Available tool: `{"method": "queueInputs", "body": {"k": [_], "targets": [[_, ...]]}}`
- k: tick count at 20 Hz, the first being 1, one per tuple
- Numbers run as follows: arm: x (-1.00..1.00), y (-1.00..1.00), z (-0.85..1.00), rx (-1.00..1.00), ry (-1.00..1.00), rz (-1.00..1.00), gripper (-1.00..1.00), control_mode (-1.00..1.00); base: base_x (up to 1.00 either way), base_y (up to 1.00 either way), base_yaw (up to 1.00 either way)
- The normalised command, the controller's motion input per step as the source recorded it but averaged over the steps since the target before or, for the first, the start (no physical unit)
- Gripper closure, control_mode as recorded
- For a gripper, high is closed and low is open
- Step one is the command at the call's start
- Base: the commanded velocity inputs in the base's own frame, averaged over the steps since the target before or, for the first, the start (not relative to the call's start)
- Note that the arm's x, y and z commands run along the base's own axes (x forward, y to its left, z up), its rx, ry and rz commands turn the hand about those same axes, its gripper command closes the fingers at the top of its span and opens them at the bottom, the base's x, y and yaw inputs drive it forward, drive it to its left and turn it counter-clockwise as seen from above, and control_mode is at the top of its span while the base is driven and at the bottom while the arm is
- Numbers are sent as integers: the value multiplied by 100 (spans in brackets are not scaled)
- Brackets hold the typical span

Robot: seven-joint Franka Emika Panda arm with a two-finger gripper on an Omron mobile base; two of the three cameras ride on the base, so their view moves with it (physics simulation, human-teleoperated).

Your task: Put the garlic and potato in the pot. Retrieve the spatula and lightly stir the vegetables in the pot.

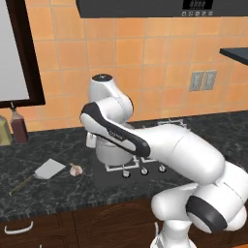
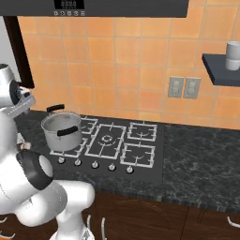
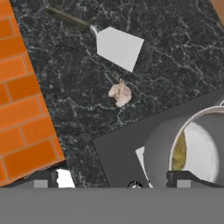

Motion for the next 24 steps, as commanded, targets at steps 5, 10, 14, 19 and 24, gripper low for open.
{"method": "queueInputs", "body": {"k": [5,10,14,19,24], "targets": [[-20,99,-69,-10,-7,1,-100,-100,0,0,0],[4,59,-84,-8,-1,-3,-100,-100,0,0,0],[29,2,-37,-2,0,-19,-100,-100,0,0,0],[63,1,-39,-1,3,-28,-100,-100,0,0,0],[44,24,-42,0,3,-20,-100,-100,0,0,0]]}}
